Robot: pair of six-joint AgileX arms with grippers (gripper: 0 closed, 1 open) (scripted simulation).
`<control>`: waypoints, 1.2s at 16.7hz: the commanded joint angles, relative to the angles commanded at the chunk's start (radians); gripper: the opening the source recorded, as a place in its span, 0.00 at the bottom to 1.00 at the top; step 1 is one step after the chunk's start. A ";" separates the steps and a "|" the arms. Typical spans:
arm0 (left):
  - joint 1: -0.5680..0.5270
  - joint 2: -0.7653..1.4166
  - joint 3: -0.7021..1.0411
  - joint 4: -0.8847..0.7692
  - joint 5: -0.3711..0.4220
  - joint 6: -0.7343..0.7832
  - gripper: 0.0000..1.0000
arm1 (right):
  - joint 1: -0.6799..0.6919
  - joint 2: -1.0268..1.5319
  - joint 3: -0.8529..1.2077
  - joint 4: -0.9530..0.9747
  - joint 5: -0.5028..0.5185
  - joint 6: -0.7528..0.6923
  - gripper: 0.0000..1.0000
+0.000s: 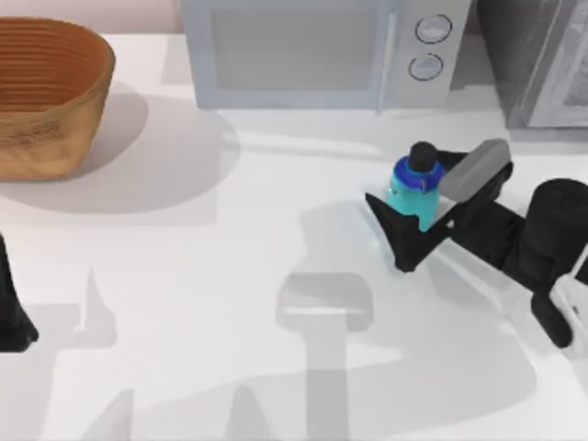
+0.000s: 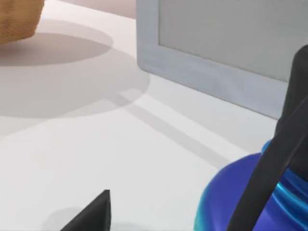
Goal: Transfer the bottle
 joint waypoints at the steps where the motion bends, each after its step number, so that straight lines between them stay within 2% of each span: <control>1: 0.000 0.000 0.000 0.000 0.000 0.000 1.00 | 0.000 0.000 0.000 0.000 0.000 0.000 1.00; 2: 0.000 0.000 0.000 0.000 0.000 0.000 1.00 | 0.000 0.000 0.000 0.000 0.000 0.000 1.00; 15: 0.000 0.000 0.000 0.000 0.000 0.000 1.00 | 0.000 0.000 0.000 0.000 0.000 0.000 0.02; 20: 0.000 0.000 0.000 0.000 0.000 0.000 1.00 | 0.000 0.000 0.000 0.000 0.000 0.000 0.00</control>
